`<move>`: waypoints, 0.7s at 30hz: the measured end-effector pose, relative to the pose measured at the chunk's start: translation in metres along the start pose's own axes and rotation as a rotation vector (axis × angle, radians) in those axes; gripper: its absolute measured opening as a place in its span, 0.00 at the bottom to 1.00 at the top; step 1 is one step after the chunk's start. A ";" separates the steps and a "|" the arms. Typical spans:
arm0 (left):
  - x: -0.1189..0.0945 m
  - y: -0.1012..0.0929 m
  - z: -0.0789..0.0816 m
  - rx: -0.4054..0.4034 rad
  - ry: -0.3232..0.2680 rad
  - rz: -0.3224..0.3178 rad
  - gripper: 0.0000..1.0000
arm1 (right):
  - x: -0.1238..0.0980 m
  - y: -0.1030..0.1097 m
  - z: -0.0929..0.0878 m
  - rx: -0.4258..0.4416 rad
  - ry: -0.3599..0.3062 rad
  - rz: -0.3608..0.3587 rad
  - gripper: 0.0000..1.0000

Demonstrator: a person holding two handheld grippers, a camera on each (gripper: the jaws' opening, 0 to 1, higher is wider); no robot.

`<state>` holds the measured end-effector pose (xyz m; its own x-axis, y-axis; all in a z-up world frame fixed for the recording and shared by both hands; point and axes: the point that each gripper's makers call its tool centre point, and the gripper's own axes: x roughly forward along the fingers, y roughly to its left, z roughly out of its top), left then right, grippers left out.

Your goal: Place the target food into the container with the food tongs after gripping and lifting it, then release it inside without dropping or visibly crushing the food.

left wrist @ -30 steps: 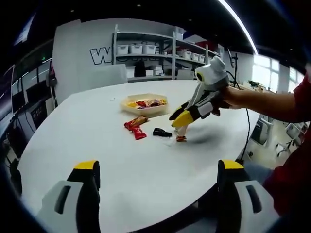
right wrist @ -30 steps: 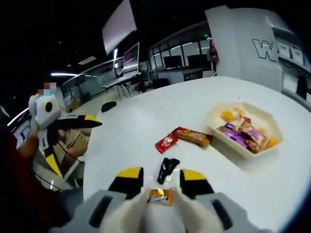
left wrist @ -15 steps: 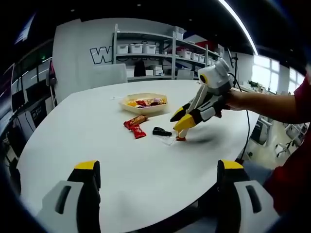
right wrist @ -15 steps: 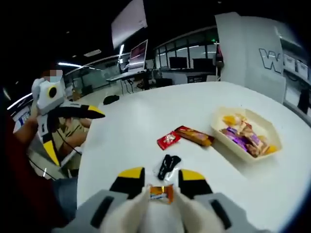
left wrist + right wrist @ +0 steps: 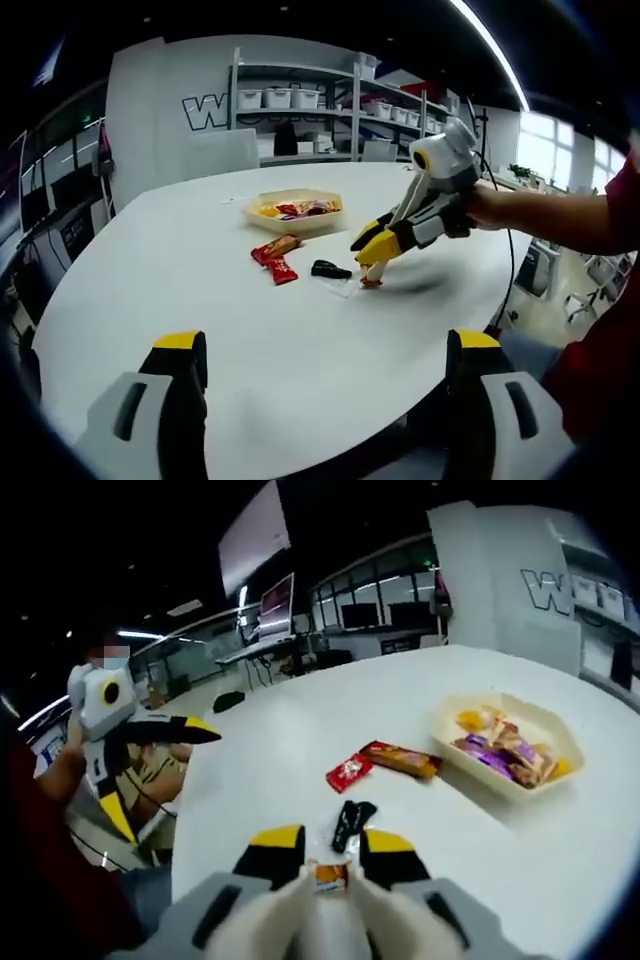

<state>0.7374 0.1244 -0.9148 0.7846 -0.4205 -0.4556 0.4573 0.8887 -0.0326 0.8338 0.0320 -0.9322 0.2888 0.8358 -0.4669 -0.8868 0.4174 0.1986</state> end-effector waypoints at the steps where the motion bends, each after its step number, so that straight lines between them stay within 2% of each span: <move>1: 0.000 0.000 0.000 0.001 0.001 -0.001 0.97 | 0.000 0.000 0.000 0.002 0.000 0.000 0.15; 6: -0.001 0.002 -0.001 0.001 0.002 0.004 0.97 | -0.003 0.001 0.007 0.025 -0.019 0.014 0.15; 12: 0.001 0.005 -0.003 0.009 0.016 0.004 0.97 | -0.005 -0.007 0.025 0.020 -0.049 0.000 0.15; 21: 0.000 0.011 0.001 0.012 0.011 0.010 0.97 | -0.004 -0.012 0.044 -0.006 -0.052 -0.002 0.15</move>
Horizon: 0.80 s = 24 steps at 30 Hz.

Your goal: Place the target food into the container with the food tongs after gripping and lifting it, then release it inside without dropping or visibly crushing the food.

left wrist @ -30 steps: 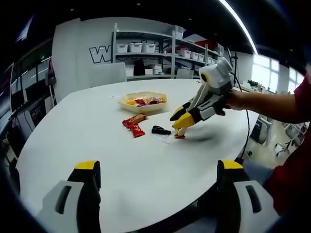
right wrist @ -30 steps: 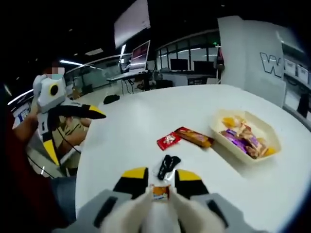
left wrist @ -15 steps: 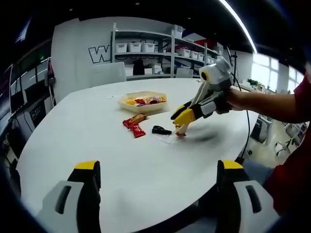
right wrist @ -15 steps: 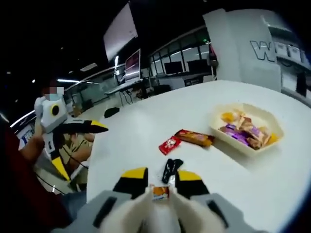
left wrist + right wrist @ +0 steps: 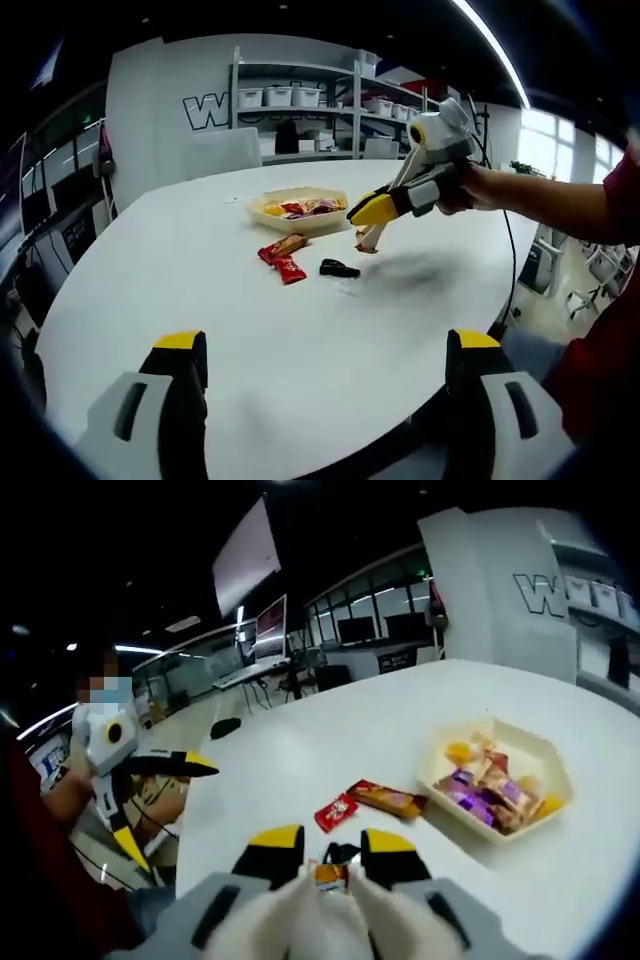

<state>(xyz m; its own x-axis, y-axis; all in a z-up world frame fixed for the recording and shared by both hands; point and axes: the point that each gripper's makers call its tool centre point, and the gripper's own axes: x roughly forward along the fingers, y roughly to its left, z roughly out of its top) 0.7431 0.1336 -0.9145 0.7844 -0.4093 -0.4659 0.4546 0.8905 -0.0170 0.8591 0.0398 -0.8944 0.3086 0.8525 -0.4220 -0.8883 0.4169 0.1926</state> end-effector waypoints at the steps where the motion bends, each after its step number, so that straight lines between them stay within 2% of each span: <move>1: 0.000 0.000 0.000 0.002 0.001 0.001 0.97 | 0.000 -0.001 0.002 -0.002 0.000 -0.001 0.15; 9: -0.001 0.003 0.008 0.011 -0.010 0.004 0.97 | -0.001 -0.023 0.025 -0.008 -0.034 -0.029 0.16; 16: -0.001 0.004 0.007 0.012 -0.008 0.009 0.97 | -0.001 -0.045 0.043 -0.006 -0.056 -0.062 0.16; 24: 0.000 0.004 0.008 0.013 -0.006 0.013 0.96 | -0.001 -0.062 0.052 -0.011 -0.059 -0.098 0.16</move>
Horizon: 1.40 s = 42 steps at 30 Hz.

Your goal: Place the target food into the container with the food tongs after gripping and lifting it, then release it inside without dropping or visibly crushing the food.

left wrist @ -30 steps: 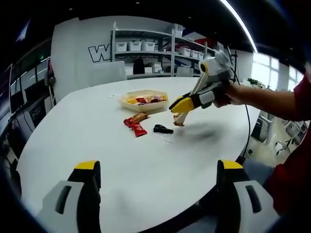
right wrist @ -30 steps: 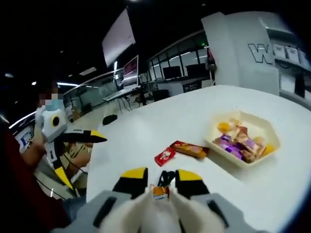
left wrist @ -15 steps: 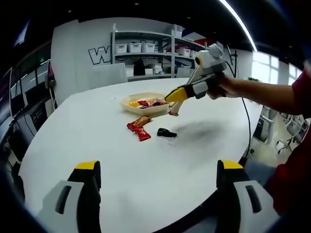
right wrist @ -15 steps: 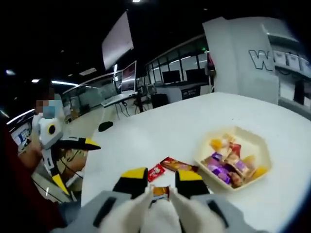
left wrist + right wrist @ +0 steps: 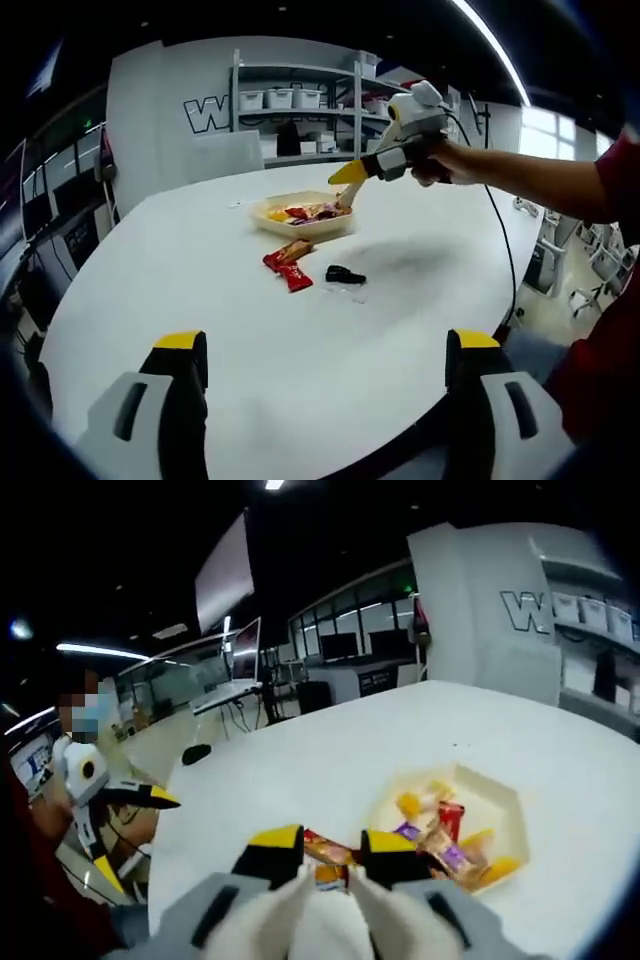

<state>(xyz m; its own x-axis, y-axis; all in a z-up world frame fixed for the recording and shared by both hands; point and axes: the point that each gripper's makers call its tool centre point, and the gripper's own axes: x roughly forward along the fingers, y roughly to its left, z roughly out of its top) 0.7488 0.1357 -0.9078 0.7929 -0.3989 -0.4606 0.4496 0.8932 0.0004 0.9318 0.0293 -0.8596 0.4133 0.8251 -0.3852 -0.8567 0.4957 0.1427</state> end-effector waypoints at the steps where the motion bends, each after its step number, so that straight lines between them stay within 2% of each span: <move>1: 0.000 0.000 0.000 0.000 -0.001 0.000 0.96 | 0.000 -0.002 0.000 -0.003 0.000 -0.006 0.16; 10: 0.001 0.000 -0.001 -0.002 0.002 -0.002 0.96 | 0.004 -0.031 0.008 0.030 -0.012 -0.091 0.16; 17: 0.002 0.004 -0.003 -0.010 0.006 0.002 0.96 | 0.011 -0.047 0.011 0.051 -0.017 -0.115 0.16; 35: 0.002 0.013 -0.006 -0.030 0.010 0.017 0.96 | 0.038 -0.048 0.028 0.052 -0.035 -0.119 0.18; 38: 0.002 0.014 -0.006 -0.034 0.011 0.020 0.96 | 0.042 -0.051 0.032 0.029 -0.047 -0.132 0.21; 40: 0.002 0.015 -0.007 -0.033 0.013 0.023 0.96 | 0.044 -0.055 0.035 -0.020 -0.051 -0.150 0.22; 42: 0.002 0.016 -0.007 -0.037 0.010 0.025 0.96 | 0.044 -0.056 0.035 -0.018 -0.048 -0.152 0.22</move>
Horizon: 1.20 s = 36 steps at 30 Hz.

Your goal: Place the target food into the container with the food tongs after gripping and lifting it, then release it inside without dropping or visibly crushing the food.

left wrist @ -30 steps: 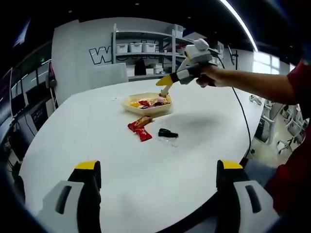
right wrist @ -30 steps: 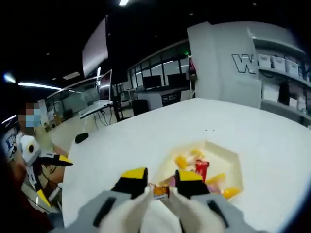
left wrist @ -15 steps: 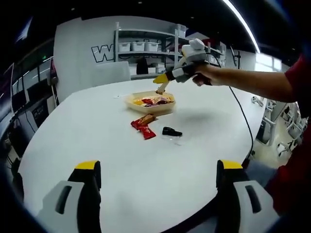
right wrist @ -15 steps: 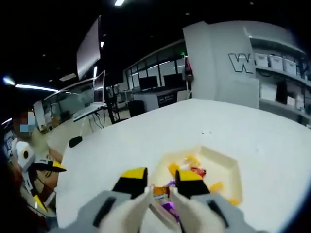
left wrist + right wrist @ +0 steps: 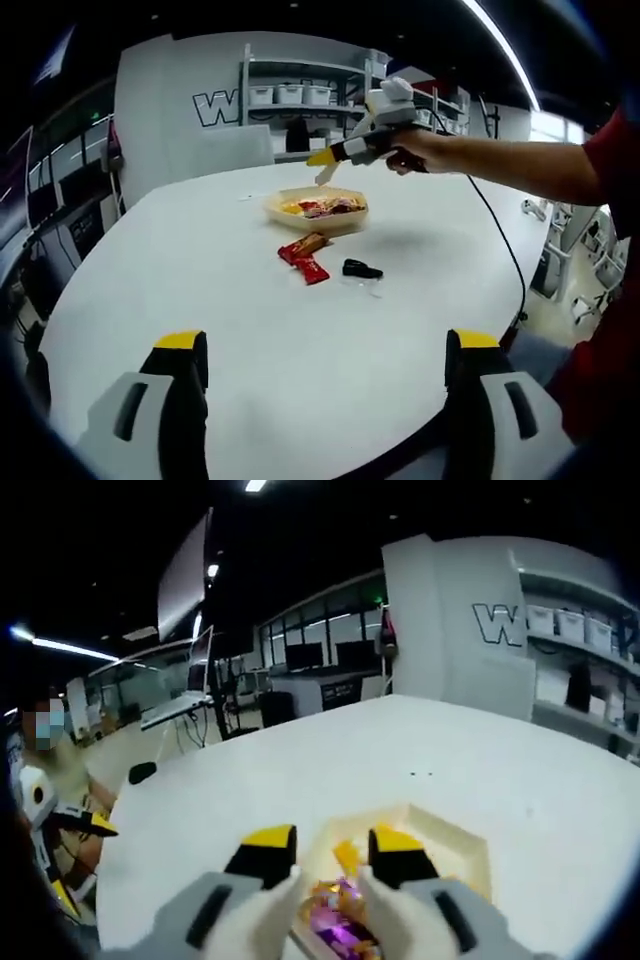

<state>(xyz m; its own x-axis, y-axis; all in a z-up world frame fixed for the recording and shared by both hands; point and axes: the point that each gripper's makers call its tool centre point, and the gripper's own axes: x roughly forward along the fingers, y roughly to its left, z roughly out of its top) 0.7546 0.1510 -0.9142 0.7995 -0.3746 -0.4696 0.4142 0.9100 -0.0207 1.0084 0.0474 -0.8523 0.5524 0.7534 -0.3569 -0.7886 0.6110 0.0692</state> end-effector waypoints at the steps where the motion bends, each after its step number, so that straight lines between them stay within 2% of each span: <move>1: 0.000 0.000 0.000 -0.001 -0.001 0.000 0.96 | 0.000 0.000 0.000 0.003 -0.001 0.004 0.22; 13: 0.000 -0.001 0.002 0.004 -0.006 -0.004 0.96 | -0.007 0.004 0.002 0.013 0.006 0.016 0.22; 21: -0.002 -0.003 0.003 0.006 -0.013 -0.005 0.96 | -0.010 0.015 0.002 0.004 0.016 0.030 0.22; 36: -0.004 -0.007 0.006 0.013 -0.021 -0.005 0.96 | 0.003 0.033 -0.007 -0.016 0.055 0.089 0.22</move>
<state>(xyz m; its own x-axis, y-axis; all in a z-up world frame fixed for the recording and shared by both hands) 0.7507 0.1455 -0.9072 0.8064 -0.3825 -0.4509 0.4233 0.9059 -0.0115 0.9820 0.0680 -0.8574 0.4643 0.7897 -0.4010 -0.8385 0.5377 0.0880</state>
